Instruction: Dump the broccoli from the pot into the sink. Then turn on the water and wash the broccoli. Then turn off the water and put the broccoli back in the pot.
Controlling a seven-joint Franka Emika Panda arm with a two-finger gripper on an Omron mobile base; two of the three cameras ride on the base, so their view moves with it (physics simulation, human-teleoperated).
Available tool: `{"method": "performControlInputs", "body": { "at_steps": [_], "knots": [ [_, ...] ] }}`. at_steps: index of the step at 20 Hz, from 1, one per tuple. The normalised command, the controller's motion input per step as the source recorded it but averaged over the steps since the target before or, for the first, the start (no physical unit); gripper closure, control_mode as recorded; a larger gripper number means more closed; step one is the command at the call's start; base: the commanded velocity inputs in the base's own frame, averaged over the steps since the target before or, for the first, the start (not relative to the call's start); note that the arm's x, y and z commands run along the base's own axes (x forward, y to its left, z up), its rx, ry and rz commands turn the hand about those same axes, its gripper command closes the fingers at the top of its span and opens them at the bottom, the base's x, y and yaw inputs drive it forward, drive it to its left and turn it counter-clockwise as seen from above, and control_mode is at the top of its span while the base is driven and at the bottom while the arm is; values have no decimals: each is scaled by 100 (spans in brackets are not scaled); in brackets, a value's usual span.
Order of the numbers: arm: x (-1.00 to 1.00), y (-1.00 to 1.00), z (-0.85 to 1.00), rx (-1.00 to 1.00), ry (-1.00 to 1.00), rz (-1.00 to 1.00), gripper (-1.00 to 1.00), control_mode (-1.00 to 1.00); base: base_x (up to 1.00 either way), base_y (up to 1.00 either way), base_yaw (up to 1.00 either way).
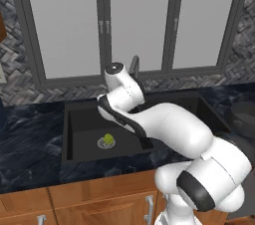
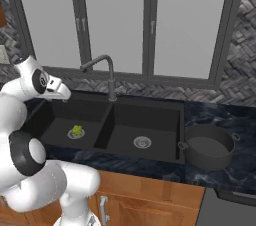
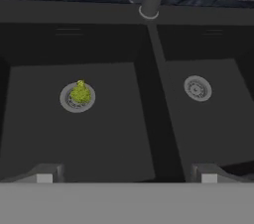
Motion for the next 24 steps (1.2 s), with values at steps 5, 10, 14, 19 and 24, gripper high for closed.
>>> {"method": "performControlInputs", "body": {
  "at_steps": [5,10,14,19,24],
  "knots": [
    [45,8,-20,0,10,9,-100,-100,0,0,0],
    [40,9,-43,0,6,7,-100,-100,0,0,0],
    [30,8,-46,-2,4,7,-100,-100,0,0,0],
    [25,8,-38,-4,3,4,-100,-100,0,0,0],
    [16,11,-32,-4,3,3,-100,-100,0,0,0]
  ]
}}
